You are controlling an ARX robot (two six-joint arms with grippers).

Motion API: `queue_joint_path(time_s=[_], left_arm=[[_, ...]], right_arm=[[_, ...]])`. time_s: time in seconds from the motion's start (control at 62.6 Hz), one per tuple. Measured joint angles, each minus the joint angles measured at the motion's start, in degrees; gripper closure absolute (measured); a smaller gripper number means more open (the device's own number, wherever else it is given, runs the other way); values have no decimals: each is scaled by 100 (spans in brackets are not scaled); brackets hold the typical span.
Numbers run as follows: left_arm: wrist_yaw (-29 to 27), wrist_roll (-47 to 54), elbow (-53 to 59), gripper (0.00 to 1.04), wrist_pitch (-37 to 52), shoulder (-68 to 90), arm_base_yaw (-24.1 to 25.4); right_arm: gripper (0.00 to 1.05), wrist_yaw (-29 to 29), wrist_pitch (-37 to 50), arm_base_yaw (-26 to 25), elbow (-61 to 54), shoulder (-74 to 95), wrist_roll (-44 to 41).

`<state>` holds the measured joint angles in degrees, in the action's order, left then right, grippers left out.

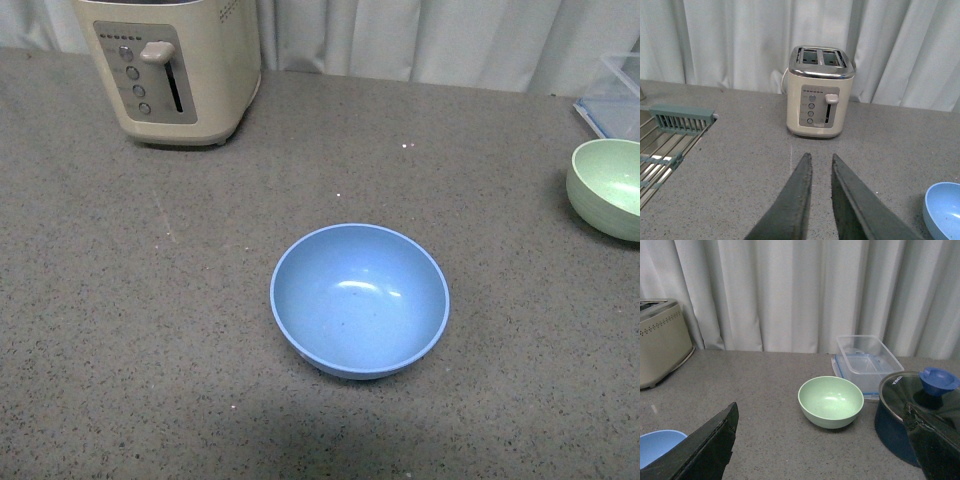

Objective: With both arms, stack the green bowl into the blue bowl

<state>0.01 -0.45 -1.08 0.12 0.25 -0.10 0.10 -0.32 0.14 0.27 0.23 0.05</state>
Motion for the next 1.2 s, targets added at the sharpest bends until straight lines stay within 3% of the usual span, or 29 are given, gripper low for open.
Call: queue_joint_path(time_s=[0.208,0.319,0.463,0.559,0.623,0.687,0.878,1.198], left_arm=[[0,2,0,51,0,-2,0],[-2,2,0,32,0,0,0],[2,7,0,5,-4,-7,0],[0,15,0,7,-4,-7,0],[0,17,0,6,-4,-7,0],[-15,17,0,6,-7,-7,0],[-2,17,0,6,-9,-7,0],[-4,17,0,6,-9,-7,0]], right_arm=[[9,0,0,0,0,0,0],[9,944,-817,127,407,800,-111],[9,308,846,-232,935,3071,-492],[9,-428,1862,-584,1628,4865,-780],[9,-841,1937,-734,2188,5932,-992],[9,-1261,1593,-837,2839,7095,-1344],[9,-1611,372,-933,4577,9326,-2557],[9,-1864,-686,-769,5794,10690,-4015]])
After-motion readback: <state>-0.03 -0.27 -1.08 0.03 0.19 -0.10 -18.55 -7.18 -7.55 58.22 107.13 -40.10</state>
